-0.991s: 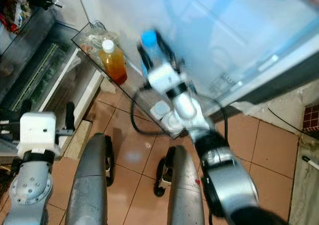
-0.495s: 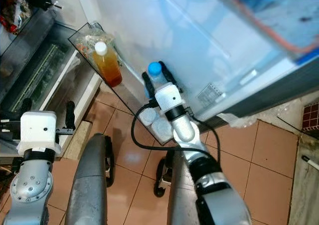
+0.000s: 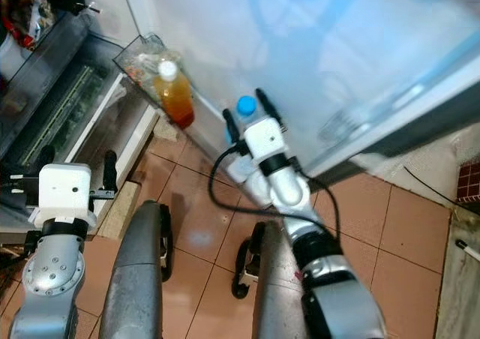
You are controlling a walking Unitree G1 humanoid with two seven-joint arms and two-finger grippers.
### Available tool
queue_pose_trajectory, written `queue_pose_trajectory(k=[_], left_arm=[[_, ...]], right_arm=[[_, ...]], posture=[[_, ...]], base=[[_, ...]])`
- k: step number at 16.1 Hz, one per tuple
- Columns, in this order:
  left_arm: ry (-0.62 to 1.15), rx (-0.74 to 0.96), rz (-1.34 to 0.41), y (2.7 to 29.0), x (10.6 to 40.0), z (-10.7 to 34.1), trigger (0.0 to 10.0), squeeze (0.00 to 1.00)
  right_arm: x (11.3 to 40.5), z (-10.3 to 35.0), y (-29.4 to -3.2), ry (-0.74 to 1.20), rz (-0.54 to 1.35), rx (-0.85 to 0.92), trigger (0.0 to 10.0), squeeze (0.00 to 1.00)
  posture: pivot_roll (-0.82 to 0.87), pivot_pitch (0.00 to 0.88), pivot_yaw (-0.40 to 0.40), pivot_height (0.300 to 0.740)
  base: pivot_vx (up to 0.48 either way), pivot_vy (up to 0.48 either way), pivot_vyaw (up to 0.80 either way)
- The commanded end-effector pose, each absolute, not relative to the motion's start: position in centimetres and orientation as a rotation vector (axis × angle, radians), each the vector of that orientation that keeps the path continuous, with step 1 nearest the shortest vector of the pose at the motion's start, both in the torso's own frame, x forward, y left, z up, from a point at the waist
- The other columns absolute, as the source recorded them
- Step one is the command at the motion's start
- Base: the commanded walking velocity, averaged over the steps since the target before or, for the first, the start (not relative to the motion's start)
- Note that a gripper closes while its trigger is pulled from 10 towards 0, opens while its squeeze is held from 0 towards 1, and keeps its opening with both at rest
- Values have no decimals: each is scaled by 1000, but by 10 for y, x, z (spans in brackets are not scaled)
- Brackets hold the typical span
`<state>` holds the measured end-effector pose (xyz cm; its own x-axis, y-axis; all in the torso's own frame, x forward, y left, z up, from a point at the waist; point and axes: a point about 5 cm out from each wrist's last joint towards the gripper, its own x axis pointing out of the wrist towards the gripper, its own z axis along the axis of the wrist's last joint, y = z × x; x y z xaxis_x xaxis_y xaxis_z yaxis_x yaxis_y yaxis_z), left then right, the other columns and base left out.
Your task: Restocking fridge
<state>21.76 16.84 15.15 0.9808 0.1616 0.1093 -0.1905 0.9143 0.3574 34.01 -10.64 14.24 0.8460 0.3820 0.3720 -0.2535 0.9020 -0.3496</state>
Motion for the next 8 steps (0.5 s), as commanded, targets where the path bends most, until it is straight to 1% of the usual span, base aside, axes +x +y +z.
queue_pose_trajectory(k=[1,5,8], left_arm=[[-51,375,180,169,217,145,10000,0],[-50,383,166,167,225,141,10000,0],[-48,380,156,166,232,137,10000,0]], right_arm=[[341,134,-121,-396,278,-292,10000,1000],[349,140,-135,-381,200,-364,10000,1000],[350,144,-146,-377,167,-327,10000,1000]], posture=[[293,333,-84,639],[277,293,-83,639],[255,257,-75,639]], base=[[0,0,0],[0,0,0],[0,0,0]])
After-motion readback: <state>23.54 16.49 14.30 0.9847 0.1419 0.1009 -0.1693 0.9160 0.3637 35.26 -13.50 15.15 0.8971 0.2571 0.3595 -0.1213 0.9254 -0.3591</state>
